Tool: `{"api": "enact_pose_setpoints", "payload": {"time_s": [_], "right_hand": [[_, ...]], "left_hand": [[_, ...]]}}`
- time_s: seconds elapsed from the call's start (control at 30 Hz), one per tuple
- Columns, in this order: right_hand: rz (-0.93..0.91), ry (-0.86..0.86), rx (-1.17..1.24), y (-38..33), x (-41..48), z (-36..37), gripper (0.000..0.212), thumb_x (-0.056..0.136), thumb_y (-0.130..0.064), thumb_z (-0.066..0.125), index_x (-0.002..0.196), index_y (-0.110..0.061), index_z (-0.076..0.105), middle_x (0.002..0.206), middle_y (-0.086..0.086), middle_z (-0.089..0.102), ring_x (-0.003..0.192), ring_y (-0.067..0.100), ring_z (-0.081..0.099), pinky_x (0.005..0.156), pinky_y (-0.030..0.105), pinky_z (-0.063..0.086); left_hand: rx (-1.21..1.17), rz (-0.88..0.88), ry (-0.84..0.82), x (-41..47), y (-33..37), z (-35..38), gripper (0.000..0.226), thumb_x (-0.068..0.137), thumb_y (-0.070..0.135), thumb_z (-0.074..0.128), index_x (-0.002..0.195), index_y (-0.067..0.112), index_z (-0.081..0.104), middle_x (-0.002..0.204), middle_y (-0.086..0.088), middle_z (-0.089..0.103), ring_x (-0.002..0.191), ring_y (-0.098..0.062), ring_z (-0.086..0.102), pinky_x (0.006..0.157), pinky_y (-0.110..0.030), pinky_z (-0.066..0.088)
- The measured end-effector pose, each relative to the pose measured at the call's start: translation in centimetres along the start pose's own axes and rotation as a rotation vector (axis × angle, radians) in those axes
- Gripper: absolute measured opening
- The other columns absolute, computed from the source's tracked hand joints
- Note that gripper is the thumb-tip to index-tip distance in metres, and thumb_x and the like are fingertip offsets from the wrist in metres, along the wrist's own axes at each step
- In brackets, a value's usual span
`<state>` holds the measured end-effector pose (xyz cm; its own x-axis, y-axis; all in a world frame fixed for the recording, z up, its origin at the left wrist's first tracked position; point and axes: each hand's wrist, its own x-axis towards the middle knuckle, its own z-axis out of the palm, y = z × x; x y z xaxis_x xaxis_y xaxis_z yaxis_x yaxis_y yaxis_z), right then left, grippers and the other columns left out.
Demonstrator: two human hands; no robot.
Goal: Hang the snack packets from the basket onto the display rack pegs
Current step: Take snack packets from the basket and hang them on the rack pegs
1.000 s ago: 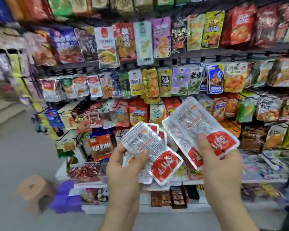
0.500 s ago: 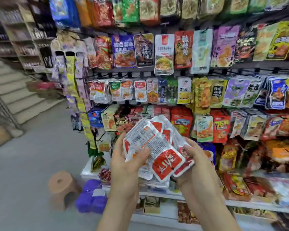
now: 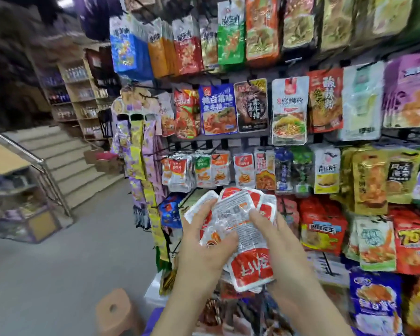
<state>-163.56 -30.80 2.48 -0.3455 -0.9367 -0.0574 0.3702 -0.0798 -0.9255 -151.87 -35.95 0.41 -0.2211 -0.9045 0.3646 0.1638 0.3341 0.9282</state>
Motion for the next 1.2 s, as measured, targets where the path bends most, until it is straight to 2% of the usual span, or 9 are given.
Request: {"api": "enact_pose_setpoints", "payload": {"time_s": [0.07, 0.17, 0.23, 0.33, 0.53, 0.67, 0.9, 1.1, 1.2], "right_hand": [[-0.025, 0.055, -0.044, 0.7, 2.1, 0.9, 0.069, 0.078, -0.051, 0.072, 0.140, -0.042, 0.043, 0.141, -0.012, 0.052, 0.128, 0.014, 0.051, 0.107, 0.046, 0.042], [0.080, 0.028, 0.035, 1.5, 5.2, 1.8, 0.101, 0.055, -0.071, 0.076, 0.143, -0.050, 0.032, 0.142, -0.015, 0.048, 0.129, 0.018, 0.050, 0.107, 0.057, 0.039], [0.141, 0.054, 0.125, 2.0, 7.4, 2.0, 0.081, 0.072, -0.063, 0.069, 0.143, -0.048, 0.033, 0.129, -0.014, 0.051, 0.128, 0.024, 0.052, 0.098, 0.055, 0.047], [0.245, 0.056, 0.218, 3.0, 10.2, 2.6, 0.054, 0.073, -0.058, 0.071, 0.120, -0.033, 0.059, 0.113, -0.002, 0.064, 0.115, 0.032, 0.063, 0.089, 0.050, 0.053], [0.434, -0.038, 0.384, 5.6, 14.3, 4.4, 0.054, 0.078, -0.043, 0.068, 0.123, -0.013, 0.065, 0.113, 0.023, 0.069, 0.100, 0.041, 0.068, 0.101, 0.053, 0.046], [0.367, -0.017, 0.378, 7.3, 15.7, 6.0, 0.050, 0.078, -0.037, 0.065, 0.114, -0.003, 0.071, 0.115, 0.025, 0.068, 0.102, 0.039, 0.068, 0.101, 0.049, 0.045], [0.287, 0.104, 0.415, 8.1, 16.8, 7.1, 0.042, 0.085, -0.035, 0.062, 0.109, -0.004, 0.074, 0.114, 0.022, 0.069, 0.103, 0.037, 0.068, 0.095, 0.048, 0.049], [0.273, 0.196, 0.346, 8.1, 17.9, 5.6, 0.037, 0.084, -0.037, 0.062, 0.097, -0.007, 0.078, 0.108, 0.020, 0.072, 0.093, 0.033, 0.072, 0.095, 0.047, 0.051], [0.281, 0.175, 0.382, 8.0, 18.7, 4.7, 0.040, 0.082, -0.035, 0.065, 0.105, -0.005, 0.075, 0.110, 0.020, 0.071, 0.092, 0.033, 0.071, 0.092, 0.046, 0.052]], "left_hand": [[0.127, 0.060, 0.039, 2.2, -0.9, 0.0, 0.049, 0.071, 0.032, 0.079, 0.112, 0.051, 0.058, 0.120, 0.032, 0.052, 0.107, 0.017, 0.052, 0.077, -0.011, 0.047], [0.234, 0.096, 0.139, 5.1, -2.4, -0.4, 0.038, 0.074, 0.041, 0.081, 0.101, 0.058, 0.059, 0.123, 0.033, 0.041, 0.118, 0.010, 0.044, 0.095, -0.027, 0.043], [0.302, 0.126, 0.212, 6.8, -3.1, -0.8, 0.037, 0.070, 0.041, 0.082, 0.096, 0.057, 0.062, 0.134, 0.025, 0.033, 0.128, 0.003, 0.036, 0.101, -0.026, 0.038], [0.316, 0.139, 0.235, 9.1, -4.1, -1.9, 0.035, 0.072, 0.016, 0.083, 0.084, 0.043, 0.065, 0.129, 0.022, 0.039, 0.115, 0.020, 0.037, 0.087, -0.001, 0.033], [0.212, 0.029, 0.140, 14.1, -7.2, -5.5, 0.033, 0.069, 0.004, 0.082, 0.067, 0.032, 0.065, 0.104, 0.021, 0.054, 0.111, -0.007, 0.053, 0.099, -0.047, 0.044], [0.093, 0.065, 0.010, 15.9, -9.0, -7.4, 0.030, 0.081, -0.003, 0.070, 0.071, 0.021, 0.054, 0.093, 0.014, 0.065, 0.095, -0.006, 0.061, 0.082, -0.033, 0.045], [0.075, 0.038, 0.000, 18.0, -11.1, -7.5, 0.019, 0.094, 0.019, 0.057, 0.085, 0.032, 0.047, 0.080, 0.007, 0.051, 0.071, -0.007, 0.050, 0.070, -0.024, 0.044], [0.062, 0.015, -0.173, 18.3, -11.9, -6.1, 0.014, 0.094, 0.046, 0.049, 0.082, 0.048, 0.044, 0.067, -0.001, 0.043, 0.058, -0.015, 0.041, 0.054, -0.041, 0.037], [-0.005, -0.066, -0.197, 18.7, -12.0, -5.0, 0.009, 0.093, 0.041, 0.054, 0.086, 0.047, 0.053, 0.081, -0.006, 0.060, 0.072, -0.030, 0.058, 0.067, -0.048, 0.049]]}}
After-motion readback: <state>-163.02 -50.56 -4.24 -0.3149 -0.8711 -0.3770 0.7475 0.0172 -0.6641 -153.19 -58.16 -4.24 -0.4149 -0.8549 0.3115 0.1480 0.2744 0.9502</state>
